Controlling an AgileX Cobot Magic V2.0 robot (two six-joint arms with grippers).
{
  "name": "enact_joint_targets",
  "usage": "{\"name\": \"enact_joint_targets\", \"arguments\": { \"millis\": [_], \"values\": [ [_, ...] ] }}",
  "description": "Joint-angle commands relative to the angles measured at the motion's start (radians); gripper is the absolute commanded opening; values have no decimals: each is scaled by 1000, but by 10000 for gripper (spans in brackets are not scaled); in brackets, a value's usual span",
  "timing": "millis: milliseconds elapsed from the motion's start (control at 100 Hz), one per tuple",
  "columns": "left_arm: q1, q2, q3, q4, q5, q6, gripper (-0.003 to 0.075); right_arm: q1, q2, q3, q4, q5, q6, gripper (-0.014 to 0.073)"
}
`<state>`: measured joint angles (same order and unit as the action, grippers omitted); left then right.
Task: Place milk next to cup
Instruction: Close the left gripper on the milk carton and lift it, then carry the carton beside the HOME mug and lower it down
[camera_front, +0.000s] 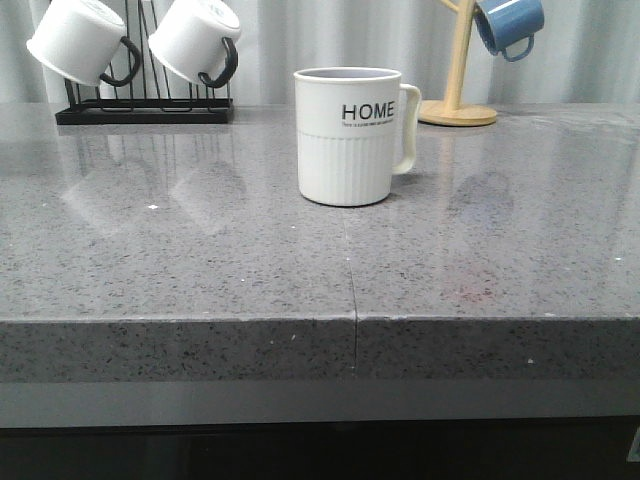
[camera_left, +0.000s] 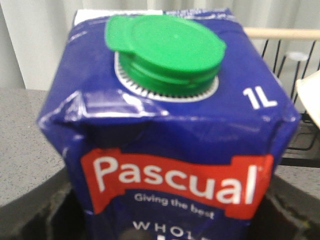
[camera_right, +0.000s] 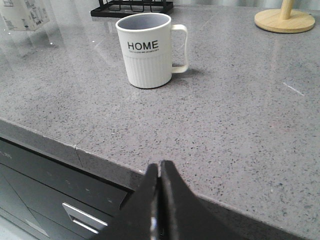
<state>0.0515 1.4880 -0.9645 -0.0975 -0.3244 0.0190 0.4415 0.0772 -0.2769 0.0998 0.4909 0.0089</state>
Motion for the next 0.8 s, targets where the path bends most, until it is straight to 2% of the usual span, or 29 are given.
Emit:
{"name": "enact_joint_targets", "arguments": {
  "millis": [0,130,340,530,790],
  "values": [
    [-34,-92,11,-7,-84,-4,167,0,12,-22,-10,-68,-9,-36],
    [-108,-144,48,-7,-84,-4,169,0,12,-22,-10,-68,-9,-36],
    [-289,-145,48,-7,-95,-4,169,0,12,-22,-10,-68,-9,-36],
    [-454,-104,48,-5,-165,-4,169,0,12,-22,-10,-68,-9,-36],
    [-589,-6,48,-5,-266,-4,169,0,12,-22,-10,-68,-9,-36]
  ]
}}
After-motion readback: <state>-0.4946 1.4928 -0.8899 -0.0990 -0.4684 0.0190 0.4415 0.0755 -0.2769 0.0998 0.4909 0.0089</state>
